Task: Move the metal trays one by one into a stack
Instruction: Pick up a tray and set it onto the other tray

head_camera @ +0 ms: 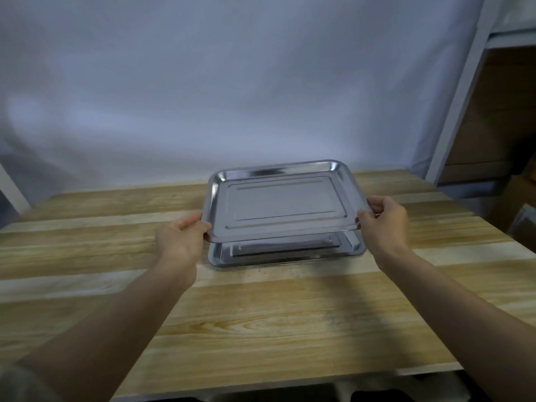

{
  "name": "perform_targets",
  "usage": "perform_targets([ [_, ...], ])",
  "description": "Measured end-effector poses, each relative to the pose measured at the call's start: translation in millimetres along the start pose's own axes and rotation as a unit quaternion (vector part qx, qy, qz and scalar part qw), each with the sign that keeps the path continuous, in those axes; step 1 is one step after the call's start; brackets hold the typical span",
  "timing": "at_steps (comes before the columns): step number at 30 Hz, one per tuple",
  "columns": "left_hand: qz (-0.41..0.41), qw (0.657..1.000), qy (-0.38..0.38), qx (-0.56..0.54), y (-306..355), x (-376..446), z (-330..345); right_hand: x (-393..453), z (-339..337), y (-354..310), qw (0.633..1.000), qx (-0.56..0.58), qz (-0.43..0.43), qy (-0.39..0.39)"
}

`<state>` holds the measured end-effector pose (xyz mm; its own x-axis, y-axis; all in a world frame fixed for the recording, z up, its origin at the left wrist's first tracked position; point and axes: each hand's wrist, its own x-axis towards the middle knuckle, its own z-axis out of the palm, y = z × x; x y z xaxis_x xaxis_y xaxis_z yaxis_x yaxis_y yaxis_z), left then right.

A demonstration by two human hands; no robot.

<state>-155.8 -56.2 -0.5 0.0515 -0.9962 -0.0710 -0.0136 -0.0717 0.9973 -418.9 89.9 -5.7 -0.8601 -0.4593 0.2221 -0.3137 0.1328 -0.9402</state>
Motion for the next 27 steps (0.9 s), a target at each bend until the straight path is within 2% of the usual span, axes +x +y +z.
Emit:
perform_targets([
  [11, -0.024, 0.995, 0.002, 0.098, -37.8, -5.1, 2.6, -6.3, 7.2, 27.9, 0.993, -0.112, 0.03, -0.018],
  [16, 0.001, 0.991, -0.015, 0.131, -38.2, -5.6, -1.7, -5.4, 9.2, 35.7, 0.978, -0.208, -0.022, -0.026],
  [19, 0.063, 0.979, -0.036, 0.189, -38.6, -8.4, -7.0, -10.0, 6.8, 34.5, 0.962, -0.252, -0.096, -0.041],
  [22, 0.196, 0.926, -0.067, 0.316, -40.0, -12.8, -10.3, -26.3, 8.3, 27.3, 0.937, -0.266, -0.201, -0.102],
  [25, 0.338, 0.838, -0.147, 0.401, -38.6, -21.0, -11.3, -41.3, 12.3, 19.1, 0.878, -0.311, -0.281, -0.233],
  [27, 0.408, 0.763, -0.2, 0.459, -39.6, -25.6, -10.1, -45.3, 16.0, 16.5, 0.835, -0.342, -0.308, -0.303],
])
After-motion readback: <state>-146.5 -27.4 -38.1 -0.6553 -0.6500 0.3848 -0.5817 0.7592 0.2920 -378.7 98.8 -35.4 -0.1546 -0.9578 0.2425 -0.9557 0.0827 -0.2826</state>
